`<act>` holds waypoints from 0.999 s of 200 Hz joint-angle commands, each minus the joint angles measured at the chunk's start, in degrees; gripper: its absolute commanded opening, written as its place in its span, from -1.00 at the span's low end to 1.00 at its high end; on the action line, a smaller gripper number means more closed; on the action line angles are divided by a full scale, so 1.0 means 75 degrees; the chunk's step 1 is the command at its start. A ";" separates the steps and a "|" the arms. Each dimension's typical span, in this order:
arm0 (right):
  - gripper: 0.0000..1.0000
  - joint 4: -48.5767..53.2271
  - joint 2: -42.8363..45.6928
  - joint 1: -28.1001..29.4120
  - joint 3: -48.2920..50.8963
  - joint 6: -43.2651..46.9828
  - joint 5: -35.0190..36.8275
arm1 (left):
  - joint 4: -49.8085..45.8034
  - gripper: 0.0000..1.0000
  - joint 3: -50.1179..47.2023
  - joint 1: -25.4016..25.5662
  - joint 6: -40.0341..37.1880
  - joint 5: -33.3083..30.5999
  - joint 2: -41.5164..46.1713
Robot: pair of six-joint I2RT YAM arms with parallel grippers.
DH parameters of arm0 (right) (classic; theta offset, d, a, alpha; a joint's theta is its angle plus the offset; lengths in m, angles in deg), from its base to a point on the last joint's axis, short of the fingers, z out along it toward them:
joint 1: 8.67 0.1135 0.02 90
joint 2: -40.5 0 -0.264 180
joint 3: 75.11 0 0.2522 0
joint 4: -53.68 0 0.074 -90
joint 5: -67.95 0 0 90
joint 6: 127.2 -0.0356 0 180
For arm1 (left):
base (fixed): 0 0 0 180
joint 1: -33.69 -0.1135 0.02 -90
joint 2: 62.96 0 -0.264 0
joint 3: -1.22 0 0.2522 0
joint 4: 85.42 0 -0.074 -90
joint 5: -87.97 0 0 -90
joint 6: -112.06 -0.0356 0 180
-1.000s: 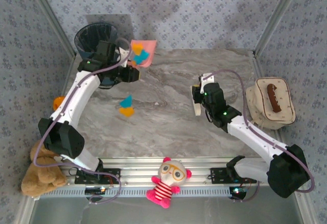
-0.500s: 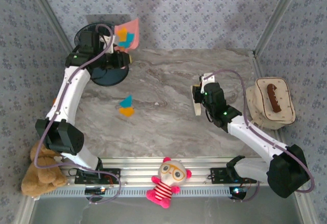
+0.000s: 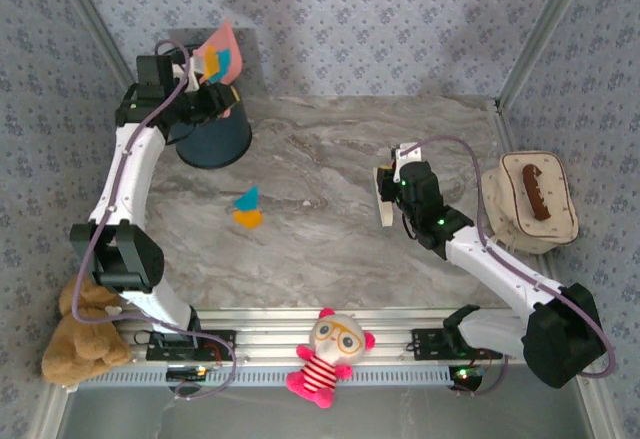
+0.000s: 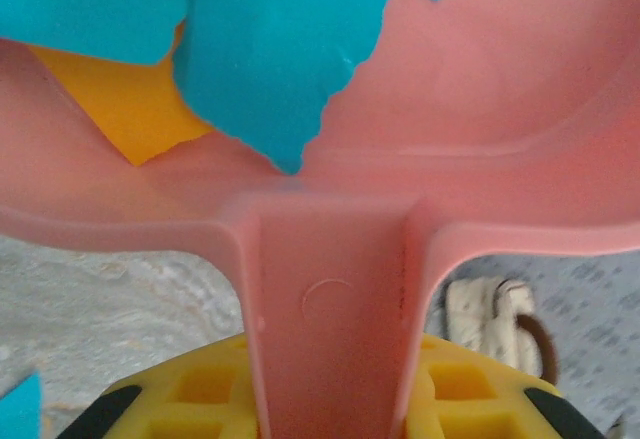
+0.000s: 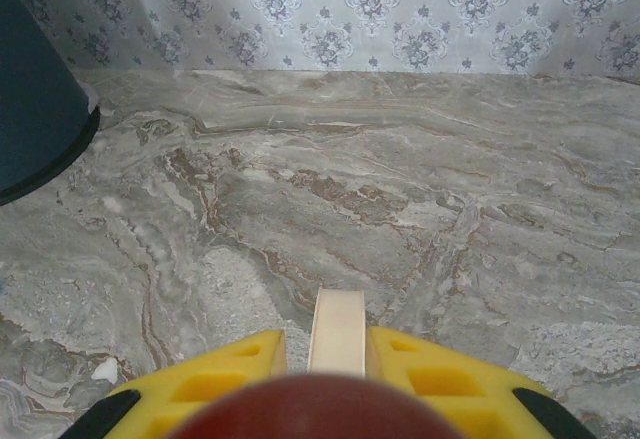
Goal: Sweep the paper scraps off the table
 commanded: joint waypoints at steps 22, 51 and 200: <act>-1.00 -0.0067 -0.0027 -0.0025 -0.0025 -0.0189 -0.0002 | 0.2082 -1.00 -0.0373 -0.0295 0.2018 0.0964 -0.0077; -1.00 -0.0067 -0.0067 -0.0027 -0.0036 -0.0212 -0.0024 | 0.3207 -1.00 -0.0723 -0.0450 0.3153 0.1338 -0.0193; -1.00 -0.0110 -0.0221 -0.0018 0.0053 -0.0316 -0.0082 | 0.6665 -1.00 -0.1272 -0.0536 0.6677 0.1629 -0.0745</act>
